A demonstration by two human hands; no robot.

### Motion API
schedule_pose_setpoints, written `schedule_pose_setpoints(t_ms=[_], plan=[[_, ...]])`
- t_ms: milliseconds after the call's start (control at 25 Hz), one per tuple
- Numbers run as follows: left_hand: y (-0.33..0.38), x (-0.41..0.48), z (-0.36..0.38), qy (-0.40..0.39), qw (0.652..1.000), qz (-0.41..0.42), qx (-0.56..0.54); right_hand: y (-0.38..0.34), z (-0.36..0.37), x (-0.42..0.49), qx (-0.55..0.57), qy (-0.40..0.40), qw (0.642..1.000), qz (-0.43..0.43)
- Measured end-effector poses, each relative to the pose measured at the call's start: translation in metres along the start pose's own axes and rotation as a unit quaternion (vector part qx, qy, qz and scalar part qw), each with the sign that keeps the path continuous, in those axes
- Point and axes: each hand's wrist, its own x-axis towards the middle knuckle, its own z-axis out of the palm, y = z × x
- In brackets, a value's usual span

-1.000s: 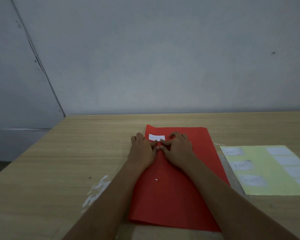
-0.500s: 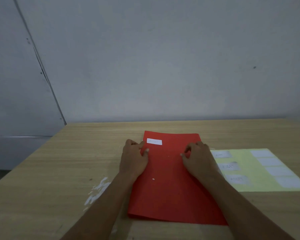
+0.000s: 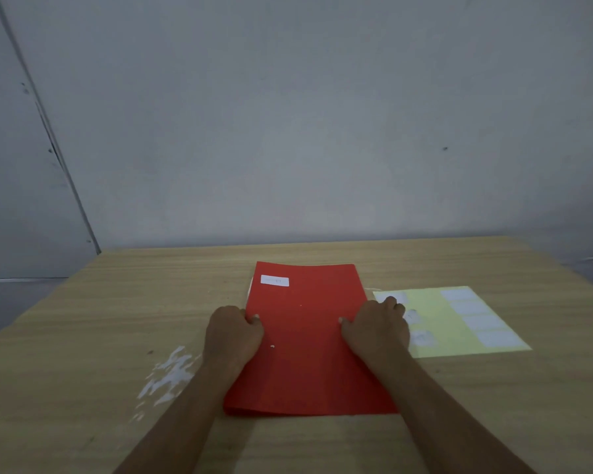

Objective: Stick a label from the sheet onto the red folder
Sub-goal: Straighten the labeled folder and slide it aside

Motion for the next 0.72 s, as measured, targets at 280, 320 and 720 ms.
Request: schedule_pose_setpoints(t_ms=[280, 320, 720], plan=[[-0.013, 0.002, 0.006, 0.007, 1.000, 0.025, -0.007, -0.004, 0.010, 0.004, 0.128, 0.014, 0.992, -0.002], [-0.015, 0.004, 0.005, 0.009, 1.000, 0.027, -0.006, -0.005, 0.013, 0.005, 0.143, 0.016, 0.990, -0.008], [-0.080, 0.051, -0.029, 0.038, 0.999, 0.004, 0.031, -0.090, 0.043, 0.032, 0.110, 0.005, 0.991, -0.081]])
